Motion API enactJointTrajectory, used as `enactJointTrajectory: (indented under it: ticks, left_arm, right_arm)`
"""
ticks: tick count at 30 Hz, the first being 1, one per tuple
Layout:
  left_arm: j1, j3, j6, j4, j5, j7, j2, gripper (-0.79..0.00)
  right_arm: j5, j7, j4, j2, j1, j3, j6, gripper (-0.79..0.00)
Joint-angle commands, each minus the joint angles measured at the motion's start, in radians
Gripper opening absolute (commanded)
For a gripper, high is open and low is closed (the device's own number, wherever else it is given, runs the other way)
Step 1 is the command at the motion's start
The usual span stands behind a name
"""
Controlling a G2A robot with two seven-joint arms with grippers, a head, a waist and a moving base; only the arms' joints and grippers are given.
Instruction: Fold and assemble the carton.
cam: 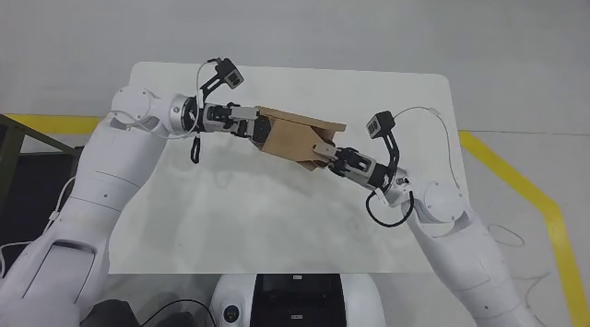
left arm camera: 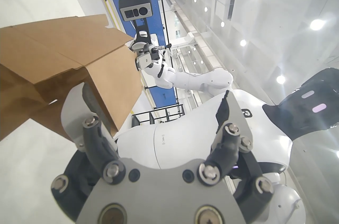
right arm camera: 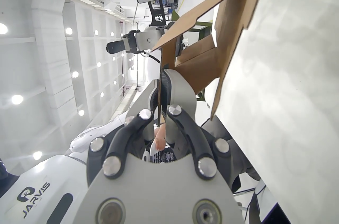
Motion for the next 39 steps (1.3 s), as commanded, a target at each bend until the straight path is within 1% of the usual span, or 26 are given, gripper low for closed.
enactJointTrajectory:
  ticks: [1, 11, 15, 21, 31, 39]
  left_arm:
    - [-0.002, -0.001, 0.001, 0.001, 0.008, -0.002, 0.0, 0.0]
    - [-0.005, 0.013, 0.031, -0.001, 0.039, -0.033, -0.004, 0.0]
    - [-0.009, 0.02, 0.055, 0.004, 0.026, -0.057, -0.007, 0.0]
    - [-0.013, 0.039, 0.092, 0.01, -0.004, -0.057, -0.008, 0.0]
    - [-0.034, 0.067, 0.084, 0.059, 0.021, -0.057, -0.012, 0.0]
    - [-0.041, 0.077, 0.084, 0.088, 0.005, -0.057, -0.021, 0.0]
  right_arm:
    - [-0.002, -0.003, 0.0, 0.0, 0.0, 0.001, -0.001, -0.785]
    - [-0.01, 0.003, -0.008, -0.001, 0.002, 0.003, -0.008, -0.785]
    - [-0.009, 0.007, -0.006, -0.002, 0.004, 0.002, -0.011, -0.785]
    - [-0.002, 0.012, -0.001, -0.003, 0.006, 0.002, -0.025, -0.785]
    - [0.011, 0.021, 0.0, -0.005, 0.005, 0.002, -0.035, -0.785]
    - [0.015, 0.023, -0.006, -0.007, 0.003, 0.0, -0.035, -0.785]
